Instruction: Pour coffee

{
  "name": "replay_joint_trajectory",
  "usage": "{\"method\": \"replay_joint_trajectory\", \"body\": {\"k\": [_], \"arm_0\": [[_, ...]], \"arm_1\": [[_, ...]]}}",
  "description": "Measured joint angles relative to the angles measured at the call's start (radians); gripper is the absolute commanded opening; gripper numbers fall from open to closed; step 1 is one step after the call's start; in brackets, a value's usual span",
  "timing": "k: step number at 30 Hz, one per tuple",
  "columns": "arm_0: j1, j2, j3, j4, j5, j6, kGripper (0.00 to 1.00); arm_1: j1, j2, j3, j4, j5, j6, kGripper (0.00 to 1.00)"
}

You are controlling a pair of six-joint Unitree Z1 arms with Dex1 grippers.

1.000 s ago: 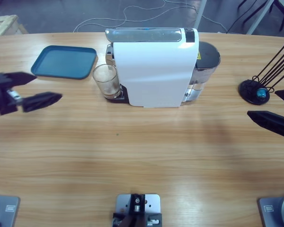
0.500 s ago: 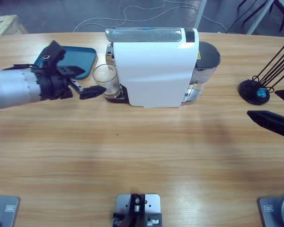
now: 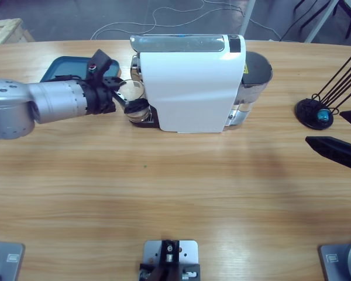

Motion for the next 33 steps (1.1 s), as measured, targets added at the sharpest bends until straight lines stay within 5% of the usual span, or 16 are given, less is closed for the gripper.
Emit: {"method": "replay_joint_trajectory", "body": {"k": [2, 3, 16, 24, 33], "arm_0": [[0.0, 0.011, -0.008, -0.001, 0.0, 0.0, 0.057], [0.0, 0.016, -0.009, -0.001, 0.0, 0.0, 0.0], [0.018, -0.024, 0.102, -0.083, 0.075, 0.0, 0.0], [0.272, -0.138, 0.111, -0.083, 0.135, -0.011, 0.0], [0.389, 0.058, -0.061, -0.083, 0.135, -0.055, 0.006]], "arm_1": [[0.0, 0.0, 0.0, 0.0, 0.0, 0.0, 1.0], [0.0, 0.001, 0.0, -0.001, 0.0, 0.0, 1.0], [0.0, 0.004, 0.0, -0.004, 0.0, 0.0, 1.0], [0.0, 0.004, 0.001, -0.008, 0.0, 0.0, 1.0], [0.0, 0.004, 0.001, -0.018, 0.0, 0.0, 1.0]]}}
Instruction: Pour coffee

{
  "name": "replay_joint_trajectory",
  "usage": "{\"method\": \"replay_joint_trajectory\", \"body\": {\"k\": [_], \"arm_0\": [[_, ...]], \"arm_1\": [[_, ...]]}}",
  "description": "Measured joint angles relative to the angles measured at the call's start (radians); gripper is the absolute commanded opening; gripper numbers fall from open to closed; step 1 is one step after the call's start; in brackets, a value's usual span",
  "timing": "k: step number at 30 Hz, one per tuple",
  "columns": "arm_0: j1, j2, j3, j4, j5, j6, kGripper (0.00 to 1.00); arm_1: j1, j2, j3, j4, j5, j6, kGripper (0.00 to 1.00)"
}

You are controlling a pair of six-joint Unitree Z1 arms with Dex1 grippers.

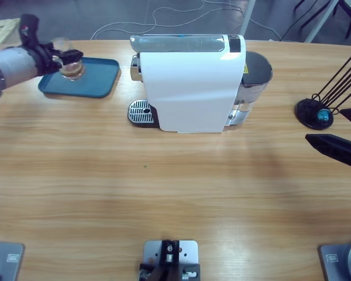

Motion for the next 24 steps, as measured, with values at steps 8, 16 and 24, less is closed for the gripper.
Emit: {"method": "replay_joint_trajectory", "body": {"k": [8, 16, 24], "arm_0": [[0.021, 0.077, -0.122, 0.158, 0.0, -0.007, 0.757], [0.024, 0.077, -0.225, 0.391, 0.0, -0.023, 0.991], [0.023, -0.051, -0.173, 0.419, 0.06, -0.023, 0.991]], "arm_1": [[0.0, 0.0, 0.0, -0.002, 0.0, 0.0, 1.0], [0.0, 0.0, 0.004, -0.004, 0.0, 0.0, 1.0], [0.0, 0.0, 0.005, -0.006, 0.0, 0.0, 1.0]]}}
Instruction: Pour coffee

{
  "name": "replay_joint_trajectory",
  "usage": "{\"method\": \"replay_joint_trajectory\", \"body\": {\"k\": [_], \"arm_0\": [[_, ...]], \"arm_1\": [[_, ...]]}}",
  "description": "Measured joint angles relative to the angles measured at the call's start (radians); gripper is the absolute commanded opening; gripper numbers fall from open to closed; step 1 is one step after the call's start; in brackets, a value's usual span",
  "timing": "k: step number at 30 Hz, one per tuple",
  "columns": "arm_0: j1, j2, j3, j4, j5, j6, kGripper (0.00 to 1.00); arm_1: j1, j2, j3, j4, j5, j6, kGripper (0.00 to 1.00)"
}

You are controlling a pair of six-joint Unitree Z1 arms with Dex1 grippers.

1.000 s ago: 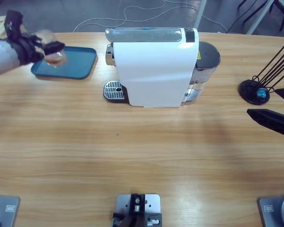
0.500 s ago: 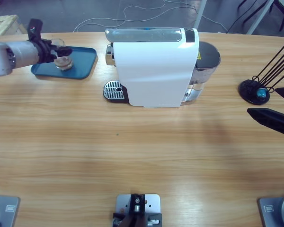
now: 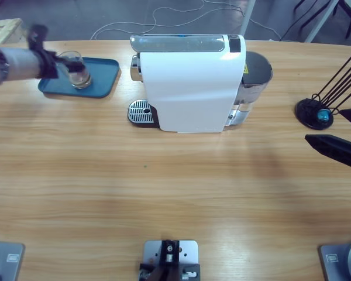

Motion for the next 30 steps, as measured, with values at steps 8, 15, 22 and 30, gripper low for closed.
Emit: {"method": "replay_joint_trajectory", "body": {"k": [8, 15, 22, 30], "arm_0": [[-0.199, -0.603, -0.031, 0.528, 0.034, 0.0, 0.984], [-0.406, -0.876, 0.081, 0.749, -0.078, -0.015, 0.982], [-0.413, -0.939, 0.212, 0.747, -0.13, -0.019, 0.973], [-0.413, -0.991, 0.254, 0.723, -0.13, -0.029, 0.973]], "arm_1": [[0.0, 0.0, 0.009, -0.002, 0.0, 0.0, 1.0], [0.0, 0.0, 0.013, -0.002, 0.0, 0.0, 1.0], [0.0, 0.0, 0.013, -0.002, 0.0, 0.0, 1.0], [0.0, 0.0, 0.013, -0.002, 0.0, 0.0, 1.0]]}}
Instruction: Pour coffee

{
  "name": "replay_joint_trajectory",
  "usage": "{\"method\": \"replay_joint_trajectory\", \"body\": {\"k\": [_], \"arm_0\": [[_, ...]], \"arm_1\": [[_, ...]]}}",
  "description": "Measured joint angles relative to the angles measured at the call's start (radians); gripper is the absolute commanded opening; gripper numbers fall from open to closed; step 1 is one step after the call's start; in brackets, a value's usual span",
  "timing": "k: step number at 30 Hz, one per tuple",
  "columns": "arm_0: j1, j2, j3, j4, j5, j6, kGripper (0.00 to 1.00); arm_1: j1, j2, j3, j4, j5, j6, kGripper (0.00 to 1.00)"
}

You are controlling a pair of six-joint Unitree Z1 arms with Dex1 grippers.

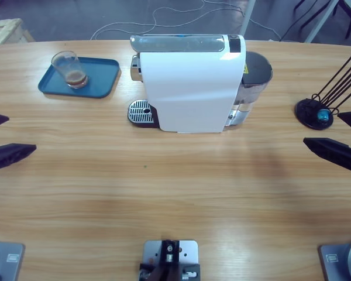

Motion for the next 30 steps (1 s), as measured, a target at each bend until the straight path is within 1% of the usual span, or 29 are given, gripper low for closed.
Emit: {"method": "replay_joint_trajectory", "body": {"k": [17, 30], "arm_0": [[0.0, 0.058, 0.044, -0.079, -0.018, -0.036, 0.968], [0.0, 0.068, 0.059, -0.098, -0.018, -0.036, 0.968]], "arm_1": [[0.0, 0.005, 0.0, 0.0, 0.0, 0.0, 1.0], [0.0, 0.046, 0.0, 0.0, 0.0, 0.0, 1.0]]}}
